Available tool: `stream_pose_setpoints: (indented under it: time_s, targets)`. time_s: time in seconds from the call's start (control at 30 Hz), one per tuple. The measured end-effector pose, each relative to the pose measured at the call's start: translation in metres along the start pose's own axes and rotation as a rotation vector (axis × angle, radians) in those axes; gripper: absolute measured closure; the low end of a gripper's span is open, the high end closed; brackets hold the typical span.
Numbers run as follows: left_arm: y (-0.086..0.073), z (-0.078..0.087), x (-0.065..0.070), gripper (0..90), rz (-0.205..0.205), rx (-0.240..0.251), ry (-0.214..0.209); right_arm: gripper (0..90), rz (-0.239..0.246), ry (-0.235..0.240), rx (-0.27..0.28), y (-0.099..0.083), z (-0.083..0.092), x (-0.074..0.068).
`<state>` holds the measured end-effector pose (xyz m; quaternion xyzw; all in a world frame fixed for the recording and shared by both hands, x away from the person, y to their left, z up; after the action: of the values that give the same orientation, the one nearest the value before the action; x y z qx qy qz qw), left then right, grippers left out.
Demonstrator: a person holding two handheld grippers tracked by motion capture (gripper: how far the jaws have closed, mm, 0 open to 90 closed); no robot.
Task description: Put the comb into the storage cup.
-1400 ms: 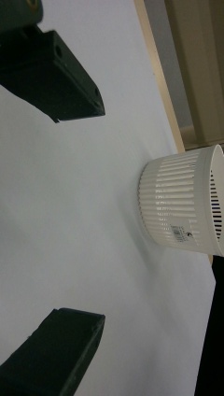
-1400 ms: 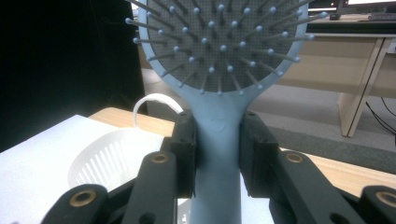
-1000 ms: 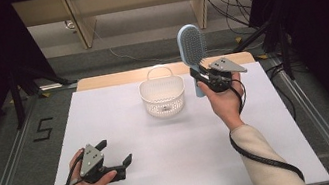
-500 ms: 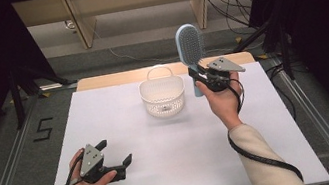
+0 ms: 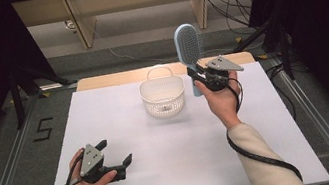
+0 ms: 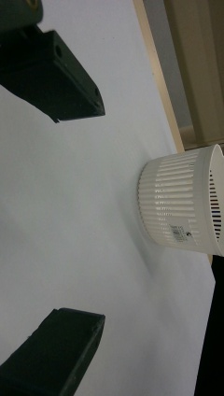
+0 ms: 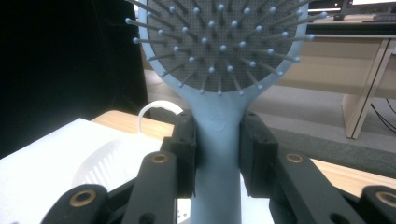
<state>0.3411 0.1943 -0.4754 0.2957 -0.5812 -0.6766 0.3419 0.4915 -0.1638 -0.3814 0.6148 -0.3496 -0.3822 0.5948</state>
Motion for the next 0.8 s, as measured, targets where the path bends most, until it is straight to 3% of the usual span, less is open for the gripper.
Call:
stream_pose_setpoints:
  time_s: [0.8]
  targets:
    - [0.0001, 0.0001, -0.0001, 1.8, -0.001, 0.0, 0.002, 70.4, 0.011, 0.008, 0.005, 0.0053, -0.0025, -0.0041]
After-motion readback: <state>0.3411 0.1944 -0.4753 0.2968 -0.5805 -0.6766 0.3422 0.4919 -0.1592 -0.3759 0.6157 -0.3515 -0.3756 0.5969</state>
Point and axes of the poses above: each handheld gripper's, and its own axes: z roughly backward along the jaws, y roughly out of its top, x roughly to its right, the point moved 2 cm from there along -z, roughly forward along the jaws, and after that the axes turned 12 degrees about x, right-handed, at the moved point
